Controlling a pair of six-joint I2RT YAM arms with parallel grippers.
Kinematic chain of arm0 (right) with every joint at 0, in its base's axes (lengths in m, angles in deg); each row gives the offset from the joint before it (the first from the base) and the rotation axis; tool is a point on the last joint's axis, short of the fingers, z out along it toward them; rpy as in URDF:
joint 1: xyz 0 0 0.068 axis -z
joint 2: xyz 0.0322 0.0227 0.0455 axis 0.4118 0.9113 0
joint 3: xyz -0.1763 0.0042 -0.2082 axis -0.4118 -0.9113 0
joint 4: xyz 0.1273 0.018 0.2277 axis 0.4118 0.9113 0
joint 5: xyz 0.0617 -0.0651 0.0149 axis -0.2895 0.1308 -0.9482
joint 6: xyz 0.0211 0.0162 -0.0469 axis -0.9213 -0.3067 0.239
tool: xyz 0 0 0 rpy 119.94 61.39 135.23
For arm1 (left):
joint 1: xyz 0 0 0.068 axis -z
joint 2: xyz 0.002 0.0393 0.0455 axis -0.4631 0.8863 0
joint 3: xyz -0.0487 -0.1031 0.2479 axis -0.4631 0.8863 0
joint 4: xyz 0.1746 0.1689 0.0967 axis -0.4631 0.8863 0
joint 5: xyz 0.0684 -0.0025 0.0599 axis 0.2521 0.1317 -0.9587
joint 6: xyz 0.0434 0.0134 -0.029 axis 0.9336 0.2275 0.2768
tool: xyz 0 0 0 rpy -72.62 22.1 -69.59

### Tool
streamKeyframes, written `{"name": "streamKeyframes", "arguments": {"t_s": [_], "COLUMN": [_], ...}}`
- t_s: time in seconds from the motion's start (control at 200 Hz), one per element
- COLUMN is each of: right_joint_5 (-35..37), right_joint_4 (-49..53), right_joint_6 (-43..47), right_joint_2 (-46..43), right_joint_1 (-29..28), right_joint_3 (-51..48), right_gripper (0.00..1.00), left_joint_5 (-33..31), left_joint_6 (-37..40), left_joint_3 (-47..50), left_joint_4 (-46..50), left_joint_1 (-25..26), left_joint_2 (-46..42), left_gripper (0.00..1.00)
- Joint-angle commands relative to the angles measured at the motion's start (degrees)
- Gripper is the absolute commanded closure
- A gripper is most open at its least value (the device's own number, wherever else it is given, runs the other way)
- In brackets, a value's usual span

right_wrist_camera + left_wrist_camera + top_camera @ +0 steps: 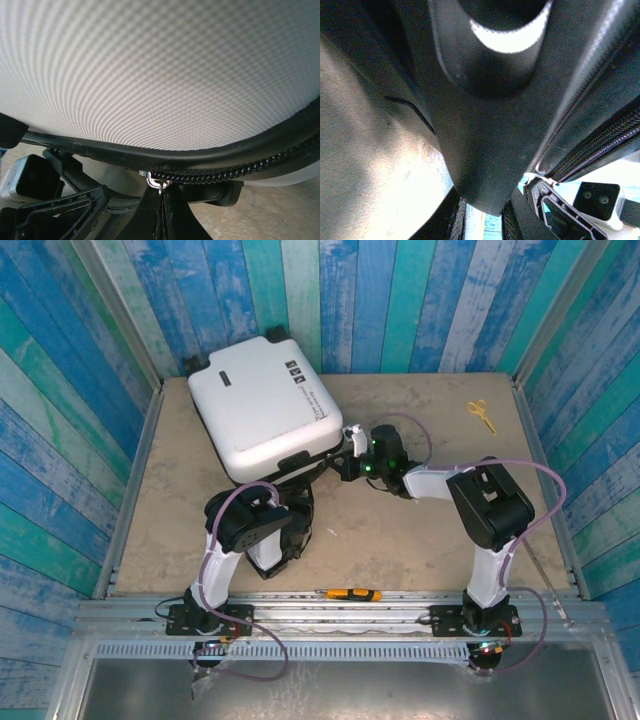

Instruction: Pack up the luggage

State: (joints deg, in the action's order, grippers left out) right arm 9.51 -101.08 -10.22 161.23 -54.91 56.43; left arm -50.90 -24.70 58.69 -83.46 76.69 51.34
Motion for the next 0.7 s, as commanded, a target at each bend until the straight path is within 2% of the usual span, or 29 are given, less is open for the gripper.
{"name": "streamKeyframes", "arguments": {"t_s": [0.0, 0.341, 0.441, 0.696], "right_joint_5": [-3.2, -4.2, 0.2, 15.3], "right_joint_4": [-9.1, -6.9, -4.5, 16.3], "right_joint_6": [-4.4, -3.3, -1.7, 11.6], "right_joint_2": [1.9, 4.2, 2.0, -5.5], "right_joint_1": [0.3, -3.0, -3.0, -2.6], "right_joint_3": [-0.9, 3.5, 2.0, 3.6], "right_gripper": [0.99, 1.0, 0.99, 1.0], "left_joint_5": [11.9, 12.0, 11.8, 10.6], "left_joint_6": [4.3, 4.1, 3.8, 3.1], "left_joint_3": [3.3, 3.1, 3.6, 5.5], "left_joint_4": [17.4, 17.1, 16.4, 16.2], "left_joint_1": [1.8, 1.8, 1.7, 1.8], "left_joint_2": [6.8, 7.3, 7.4, 6.8], "left_gripper": [1.0, 1.0, 1.0, 1.0]}}
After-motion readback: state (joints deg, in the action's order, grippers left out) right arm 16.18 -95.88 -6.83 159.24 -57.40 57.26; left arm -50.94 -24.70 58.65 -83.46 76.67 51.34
